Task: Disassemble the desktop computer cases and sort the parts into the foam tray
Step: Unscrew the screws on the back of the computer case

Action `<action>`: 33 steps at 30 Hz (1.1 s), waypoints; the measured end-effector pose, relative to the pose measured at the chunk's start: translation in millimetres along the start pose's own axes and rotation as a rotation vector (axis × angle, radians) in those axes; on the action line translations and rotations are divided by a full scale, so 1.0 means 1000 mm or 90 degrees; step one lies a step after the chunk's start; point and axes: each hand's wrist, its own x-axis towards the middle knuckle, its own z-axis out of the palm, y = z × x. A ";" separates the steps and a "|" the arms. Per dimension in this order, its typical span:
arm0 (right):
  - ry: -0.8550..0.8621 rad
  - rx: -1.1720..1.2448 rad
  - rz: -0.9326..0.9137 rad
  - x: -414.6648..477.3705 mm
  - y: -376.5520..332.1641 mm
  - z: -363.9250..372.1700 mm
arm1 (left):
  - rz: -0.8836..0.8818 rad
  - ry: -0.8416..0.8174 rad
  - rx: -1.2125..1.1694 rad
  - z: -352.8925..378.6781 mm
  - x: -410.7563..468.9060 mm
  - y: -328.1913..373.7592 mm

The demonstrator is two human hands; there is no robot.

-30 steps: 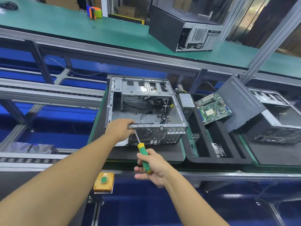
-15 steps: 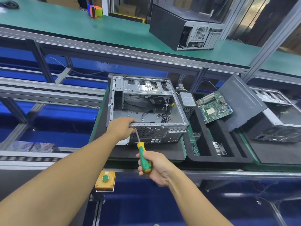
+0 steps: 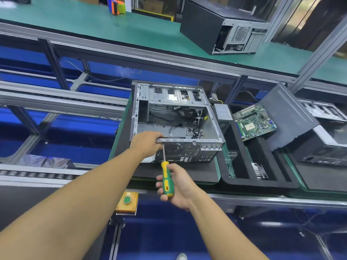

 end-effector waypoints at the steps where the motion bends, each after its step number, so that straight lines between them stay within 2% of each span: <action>1: -0.077 0.074 0.032 -0.001 -0.003 -0.005 | -0.001 -0.002 0.001 0.000 0.000 0.000; 4: -0.194 0.144 0.033 -0.002 -0.003 -0.018 | 0.000 0.001 0.006 0.000 0.001 -0.001; 7: -0.214 0.149 0.002 -0.003 0.003 -0.022 | 0.002 0.004 0.004 0.001 0.000 -0.001; 10: -0.185 0.113 -0.022 -0.003 0.006 -0.024 | 0.001 0.008 0.006 0.000 0.000 0.000; 13: -0.059 -0.043 -0.073 -0.004 0.007 -0.017 | -0.004 0.003 0.006 0.000 0.000 0.000; 17: 0.202 -0.267 -0.202 0.000 0.012 -0.001 | -0.003 0.004 0.003 0.000 -0.001 0.000; 20: 0.315 -0.422 -0.278 0.006 0.020 0.007 | 0.004 0.010 0.005 0.000 -0.001 0.000; 21: 0.309 -0.414 -0.265 0.007 0.021 0.008 | 0.007 0.009 0.005 0.000 -0.001 0.000; 22: 0.274 -0.339 -0.236 0.006 0.020 0.009 | 0.008 0.009 0.005 0.000 -0.001 0.000; 25: 0.103 -0.046 -0.089 0.005 0.011 0.006 | 0.007 0.006 0.007 -0.001 -0.001 0.000; 28: -0.034 0.123 0.008 -0.002 -0.002 -0.006 | 0.006 0.006 0.007 0.000 0.000 -0.001; 31: -0.120 0.190 0.043 -0.007 -0.011 -0.018 | 0.003 0.011 0.011 -0.001 -0.001 0.001; 33: -0.133 0.181 0.037 -0.009 -0.012 -0.021 | 0.002 0.010 0.009 -0.002 -0.001 0.001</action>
